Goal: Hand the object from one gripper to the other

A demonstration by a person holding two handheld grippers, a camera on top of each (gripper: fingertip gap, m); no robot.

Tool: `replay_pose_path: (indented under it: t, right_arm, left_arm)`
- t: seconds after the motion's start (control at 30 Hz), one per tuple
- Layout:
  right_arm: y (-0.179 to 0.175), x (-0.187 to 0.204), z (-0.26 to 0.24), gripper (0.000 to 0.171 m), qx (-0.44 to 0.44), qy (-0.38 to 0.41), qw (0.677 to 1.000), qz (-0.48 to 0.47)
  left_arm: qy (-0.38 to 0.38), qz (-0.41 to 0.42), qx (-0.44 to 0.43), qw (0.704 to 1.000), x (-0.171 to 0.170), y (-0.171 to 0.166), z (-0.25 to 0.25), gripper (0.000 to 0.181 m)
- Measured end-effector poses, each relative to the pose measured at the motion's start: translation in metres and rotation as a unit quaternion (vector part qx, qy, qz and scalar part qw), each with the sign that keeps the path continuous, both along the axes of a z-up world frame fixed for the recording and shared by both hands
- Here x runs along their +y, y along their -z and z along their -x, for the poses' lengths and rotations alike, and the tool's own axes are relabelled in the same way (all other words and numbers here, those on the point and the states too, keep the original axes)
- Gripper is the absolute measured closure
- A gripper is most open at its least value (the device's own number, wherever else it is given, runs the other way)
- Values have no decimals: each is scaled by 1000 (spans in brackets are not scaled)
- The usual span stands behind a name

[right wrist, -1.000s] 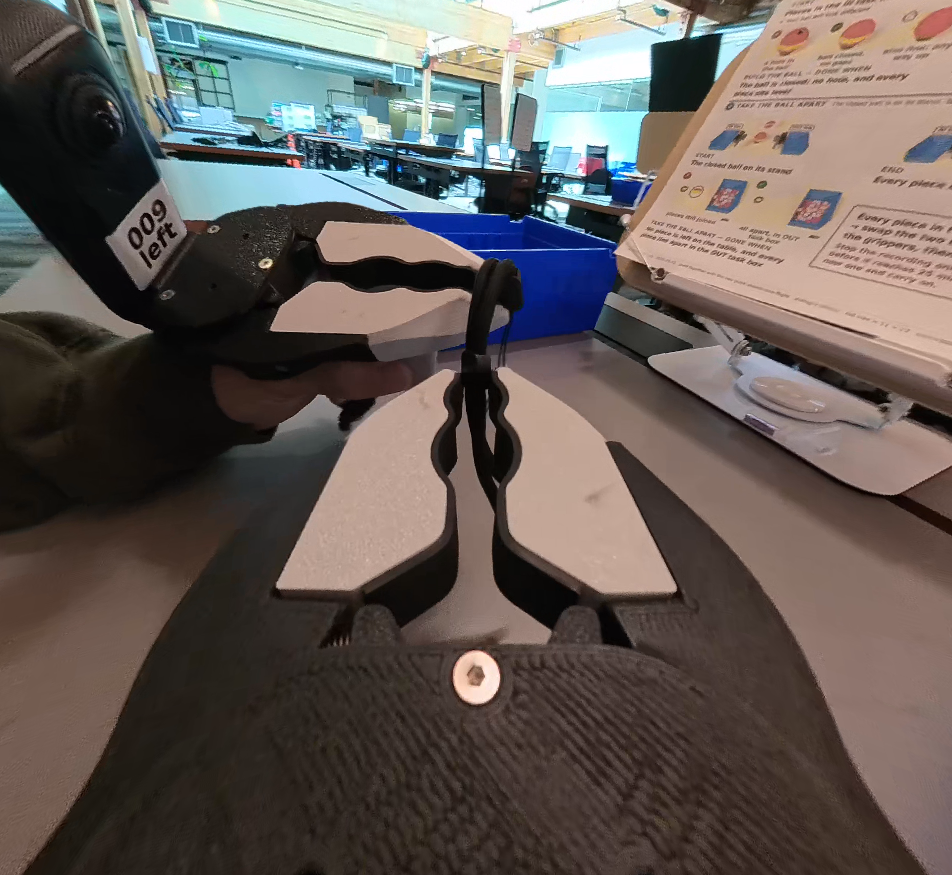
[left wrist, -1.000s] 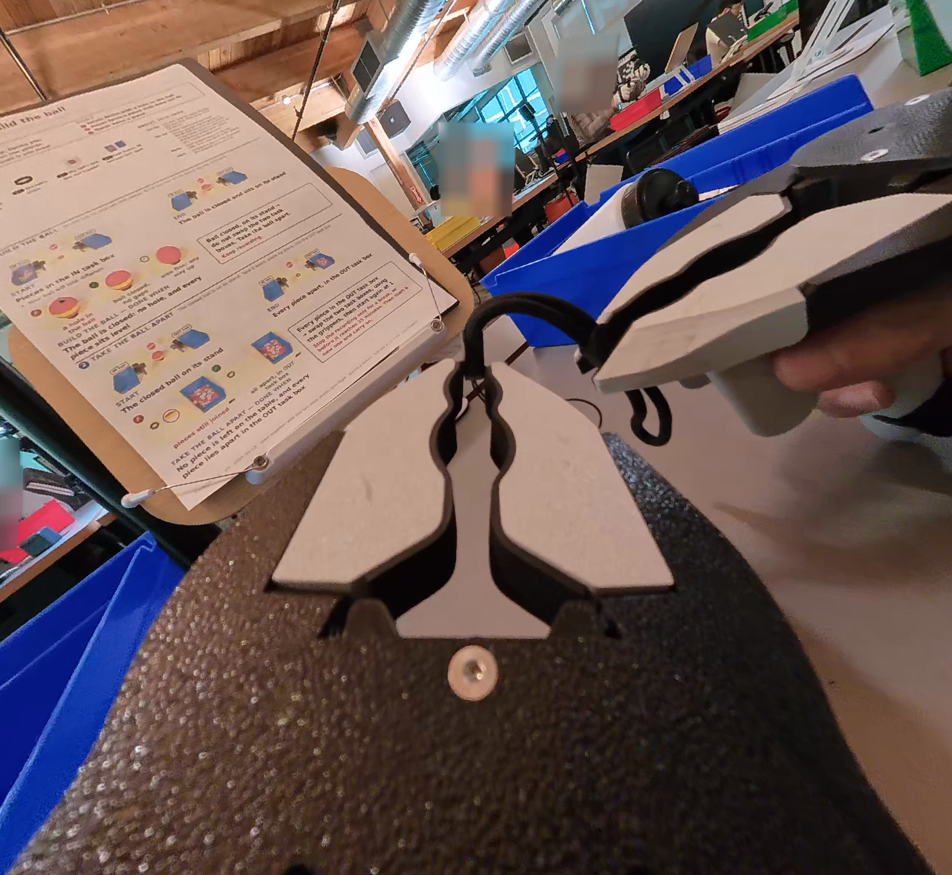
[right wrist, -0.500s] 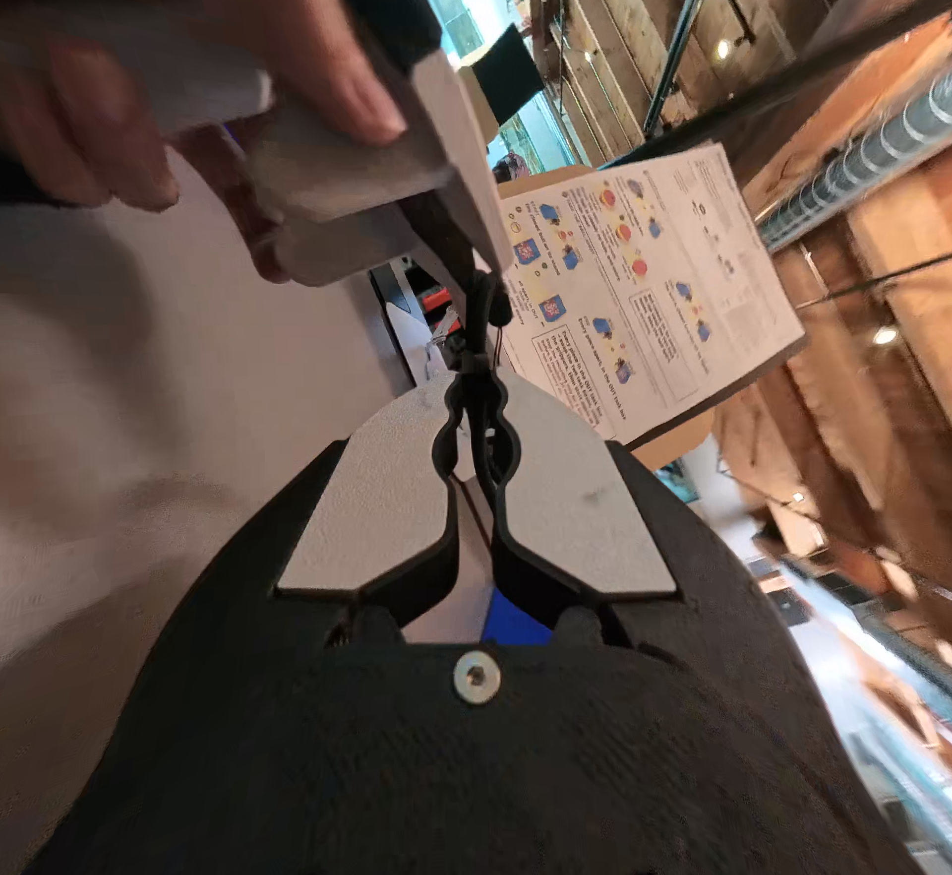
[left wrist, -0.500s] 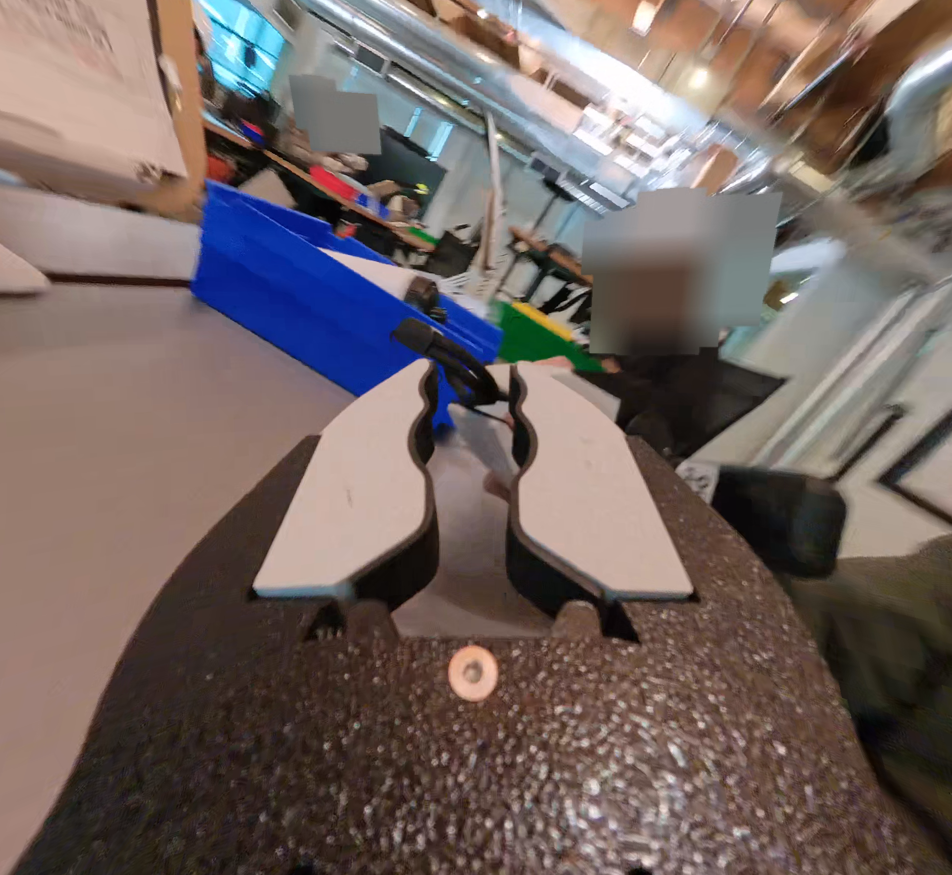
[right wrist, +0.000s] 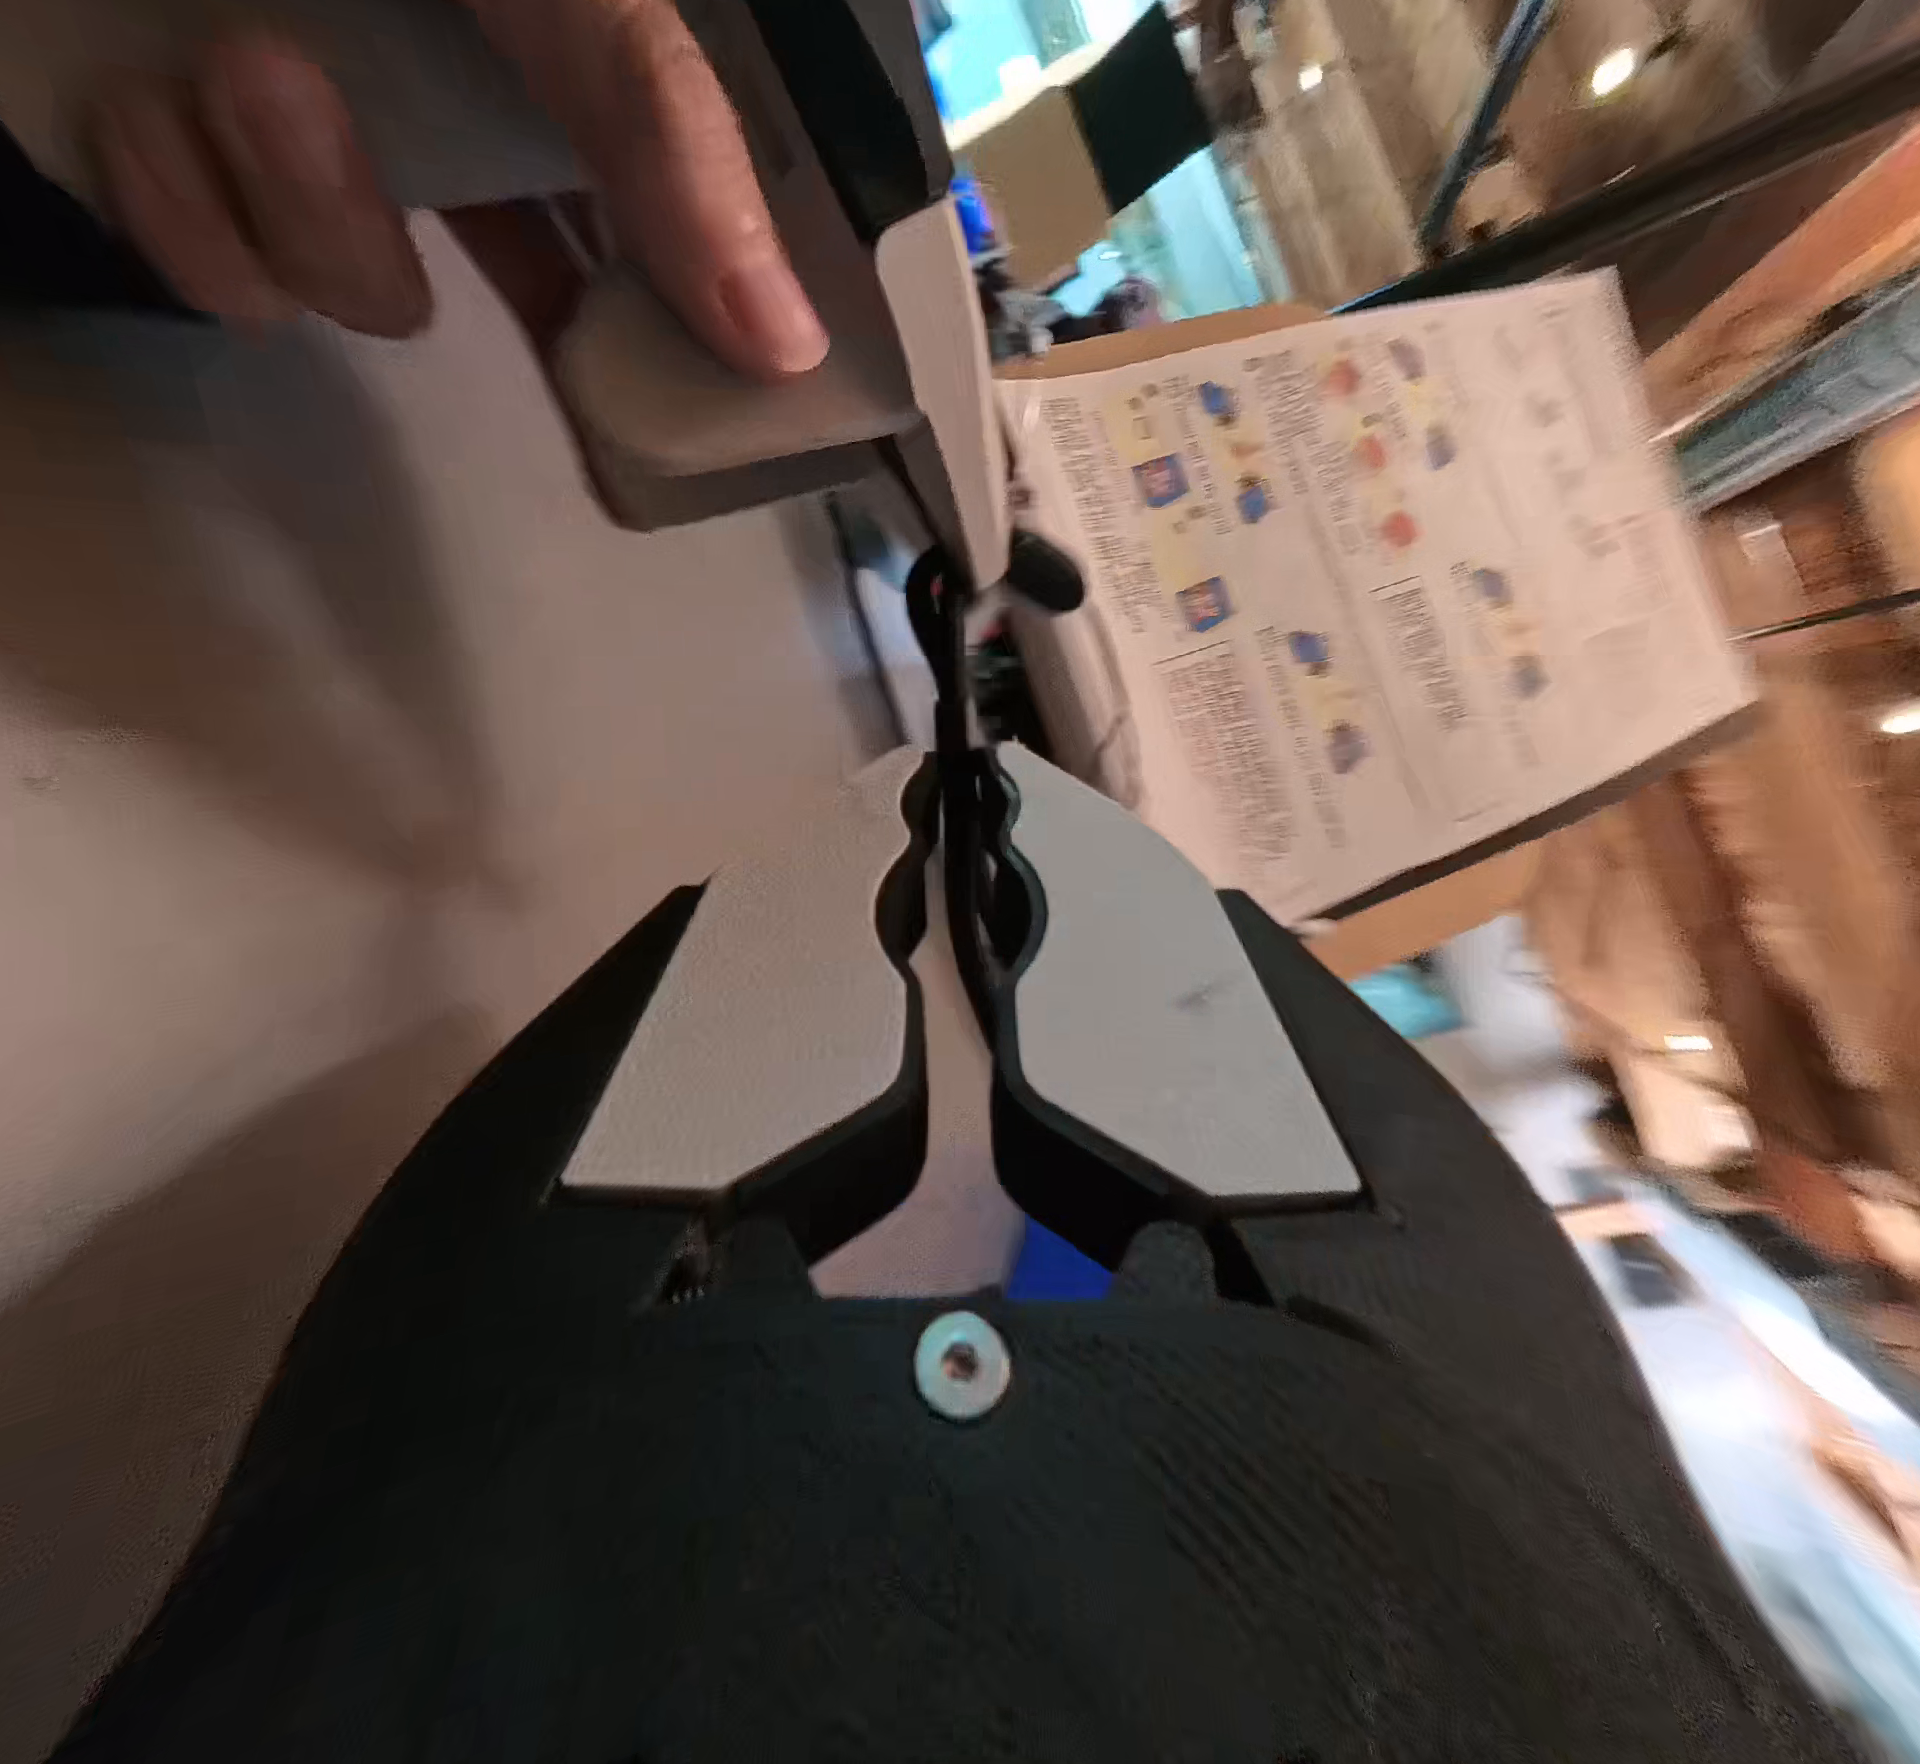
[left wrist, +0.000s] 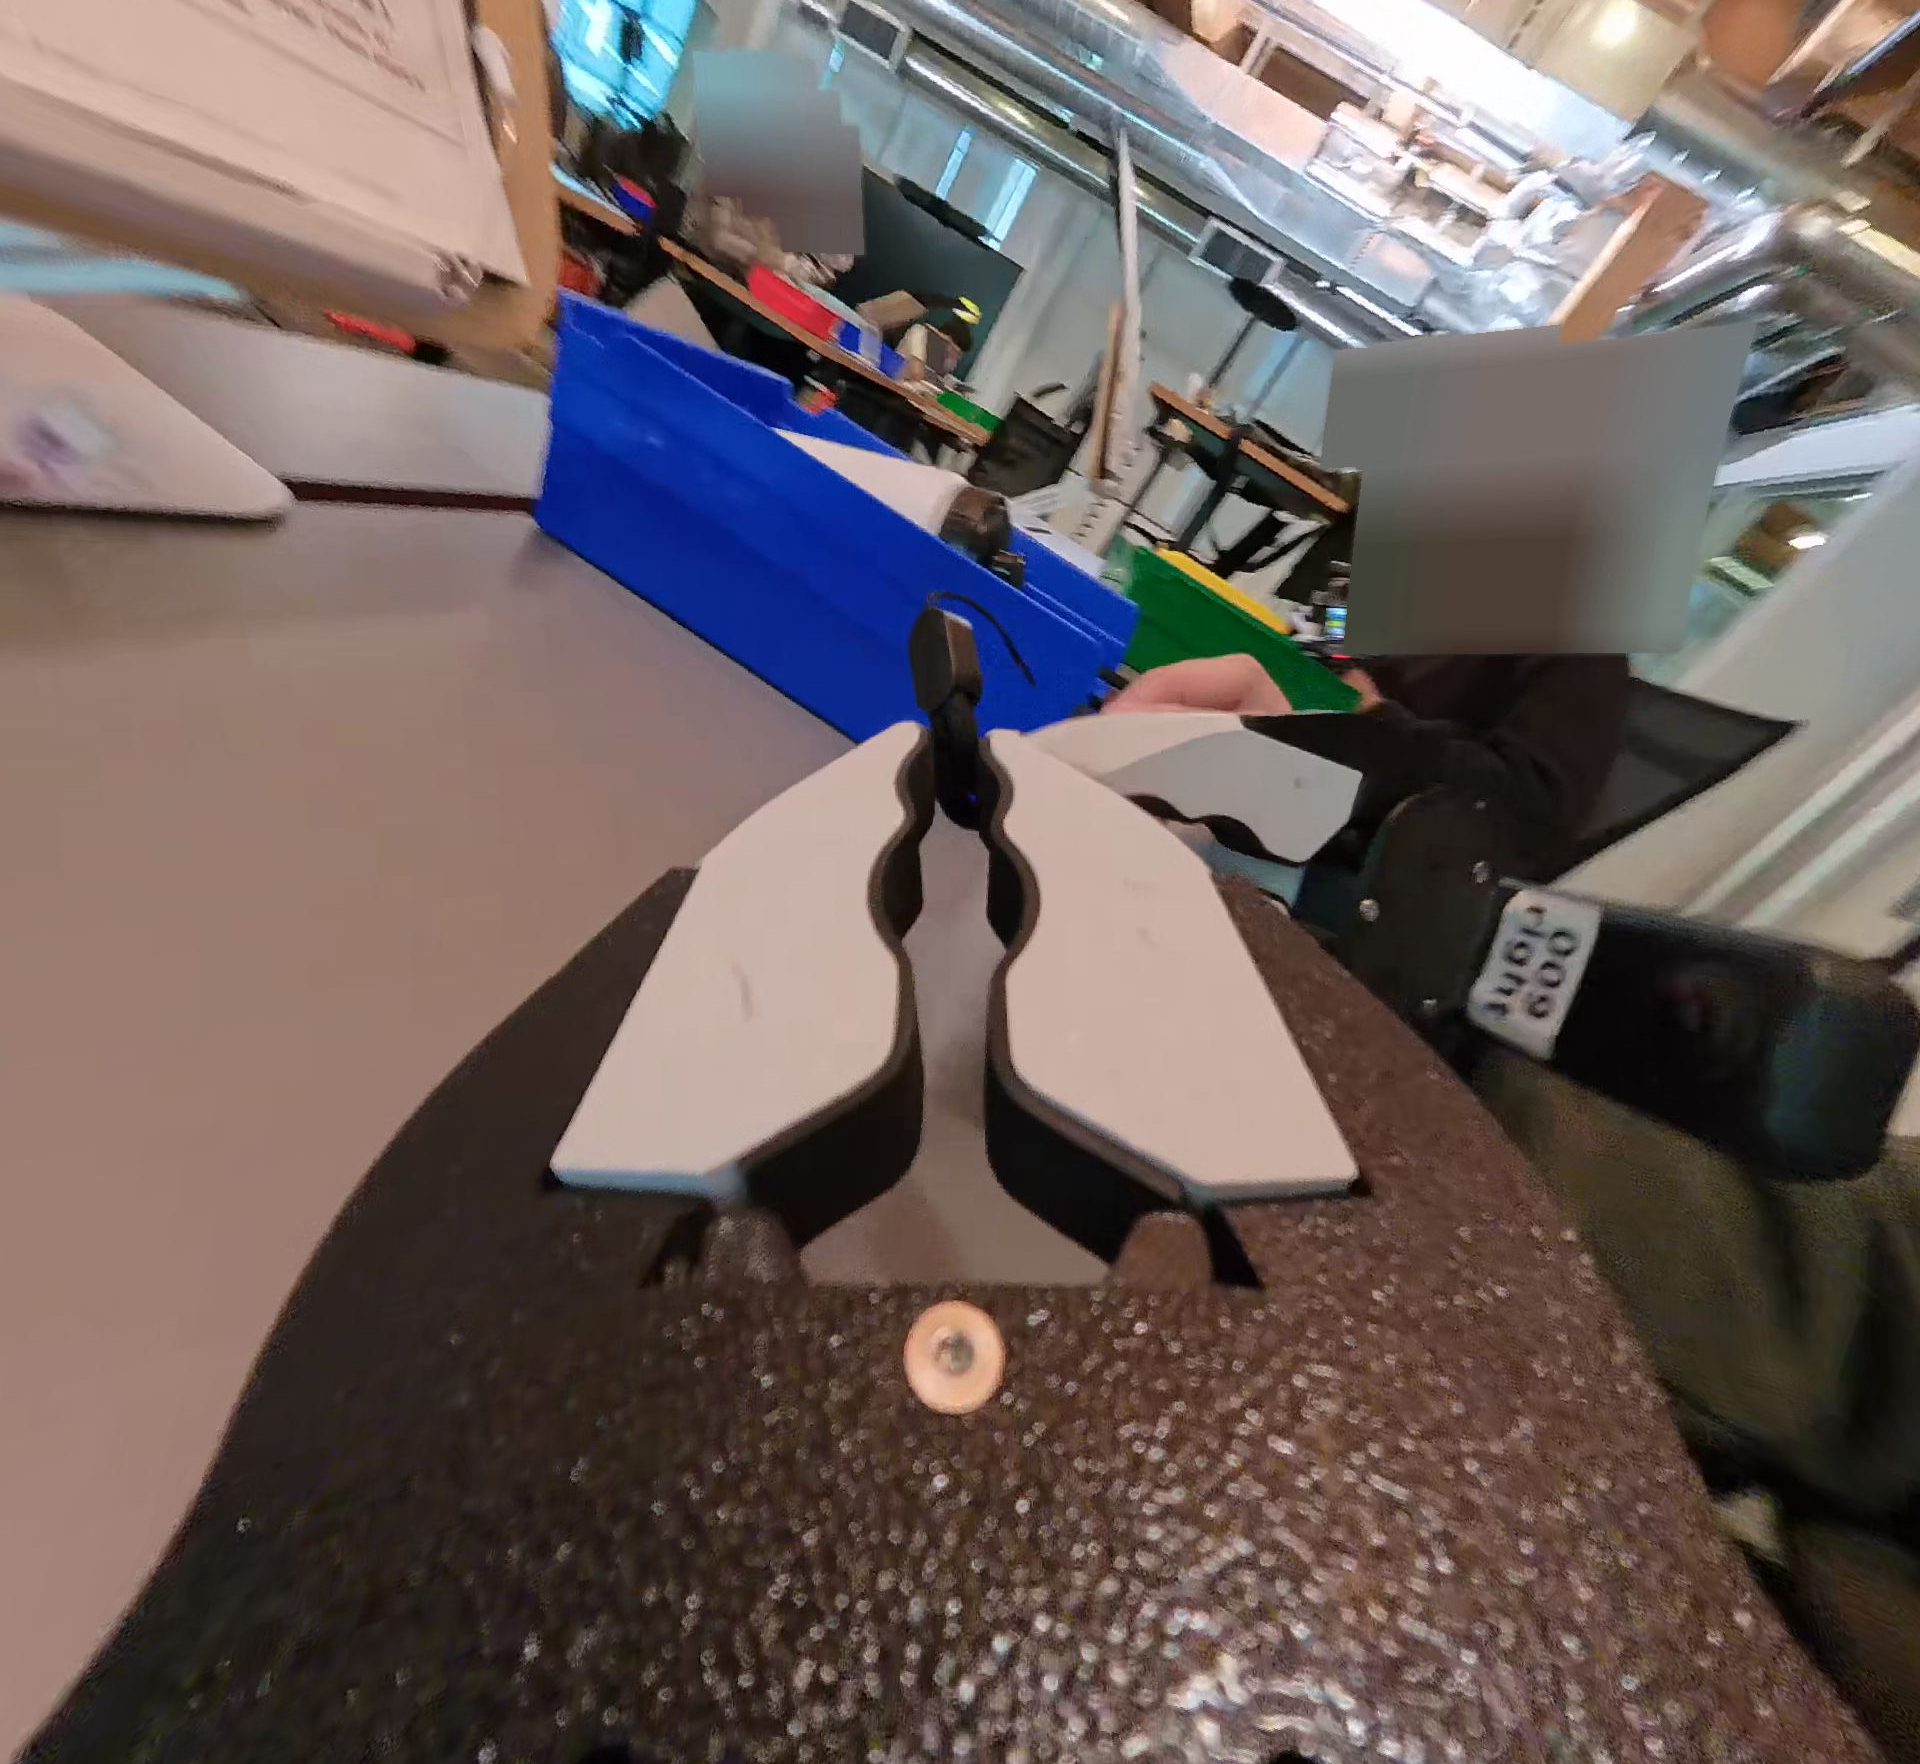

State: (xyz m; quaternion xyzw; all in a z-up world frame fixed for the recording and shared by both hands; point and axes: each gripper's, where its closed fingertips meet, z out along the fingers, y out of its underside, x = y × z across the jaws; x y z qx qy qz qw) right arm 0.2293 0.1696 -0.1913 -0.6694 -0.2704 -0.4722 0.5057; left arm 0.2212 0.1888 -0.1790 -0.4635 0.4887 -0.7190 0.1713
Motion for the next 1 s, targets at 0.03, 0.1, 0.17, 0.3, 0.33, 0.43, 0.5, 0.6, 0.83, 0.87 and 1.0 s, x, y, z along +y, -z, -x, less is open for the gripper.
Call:
replay_pose_path:
  t: [0.03,0.1,0.17,0.3,0.33,0.43,0.5,0.6,0.83,0.87,1.0]
  right_arm:
    - [6,1,2,156,48,-14,999,3]
    - [0,0,9,143,139,-59,988,-30]
    - [-15,-5,12,140,234,-103,964,-75]
    - [-34,-17,6,136,278,-126,945,-119]
    - [-32,-18,5,136,251,-118,954,-109]
    - [-34,-19,9,140,151,-103,978,-97]
    - [-32,-17,12,145,76,-85,990,-78]
    - [-20,-12,14,147,-26,-58,998,-28]
    - [-15,-10,11,162,-84,-35,996,6]
    - [-16,-10,10,162,-79,-32,996,4]
    - [-35,-16,0,163,47,-22,995,-83]
  left_arm:
    - [-21,-16,-14,1000,5,-2,0,175]
    - [-57,-50,-56,996,14,-10,2,175]
    - [-80,-106,-92,987,17,-15,6,176]
    - [-66,-231,-143,960,2,-21,13,176]
    - [-63,-272,-152,948,-2,-20,14,176]
    - [-67,-405,-167,896,-10,-8,14,176]
    - [-61,-467,-166,867,-17,2,12,176]
    - [-44,-486,-159,858,-26,10,11,176]
    - [-41,-492,-148,857,-30,13,10,176]
    - [-43,-489,-150,858,-30,12,10,175]
    - [-75,-419,-181,886,-24,-7,13,166]
